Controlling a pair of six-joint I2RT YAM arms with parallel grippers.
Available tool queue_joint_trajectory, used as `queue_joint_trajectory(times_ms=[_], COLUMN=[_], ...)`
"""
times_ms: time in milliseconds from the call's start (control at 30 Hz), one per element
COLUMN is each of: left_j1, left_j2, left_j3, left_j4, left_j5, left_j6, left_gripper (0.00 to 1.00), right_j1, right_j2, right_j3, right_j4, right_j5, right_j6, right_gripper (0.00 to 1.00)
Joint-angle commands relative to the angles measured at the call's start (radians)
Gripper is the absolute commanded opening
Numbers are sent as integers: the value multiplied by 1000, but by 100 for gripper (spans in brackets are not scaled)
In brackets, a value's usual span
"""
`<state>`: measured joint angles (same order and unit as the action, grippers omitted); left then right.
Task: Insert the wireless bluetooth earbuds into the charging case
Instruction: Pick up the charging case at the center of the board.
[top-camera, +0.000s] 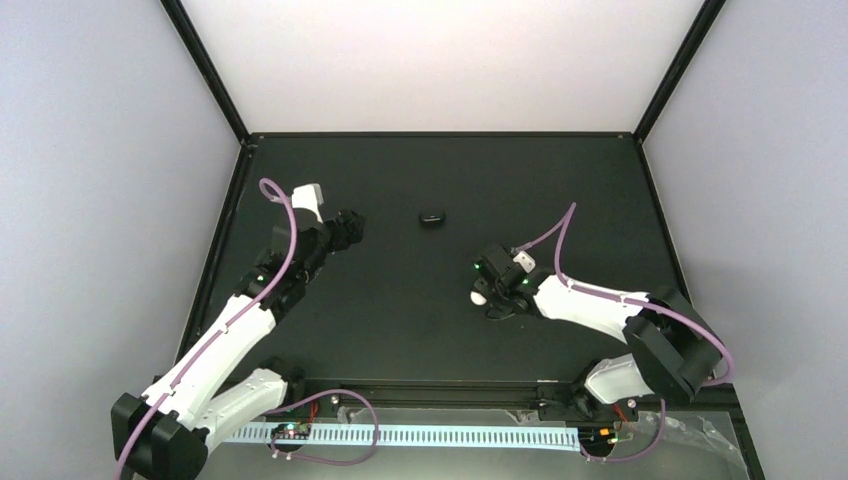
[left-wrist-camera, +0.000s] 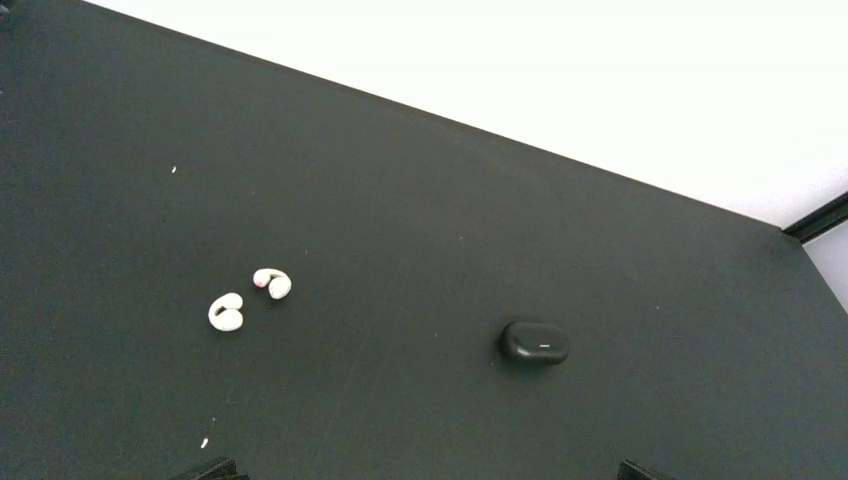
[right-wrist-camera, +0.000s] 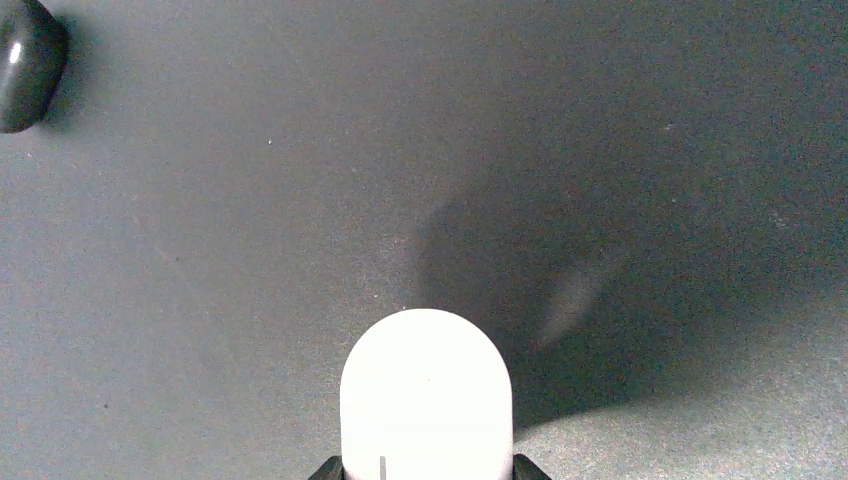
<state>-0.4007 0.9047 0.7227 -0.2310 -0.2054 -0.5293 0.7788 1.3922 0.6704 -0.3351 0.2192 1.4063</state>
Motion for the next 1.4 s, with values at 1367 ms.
queue_joint_trajectory(times_ms=[1367], left_j1=[-472], left_j2=[265], left_j3=[-248], left_j4=[1255], left_j5=[95], left_j6=[127], left_gripper=[87], right_j1=[37], right_j2=[-344], right_j3=[297], right_j4=[117], right_j5=[-43], right_j6=[-50], right_gripper=[34])
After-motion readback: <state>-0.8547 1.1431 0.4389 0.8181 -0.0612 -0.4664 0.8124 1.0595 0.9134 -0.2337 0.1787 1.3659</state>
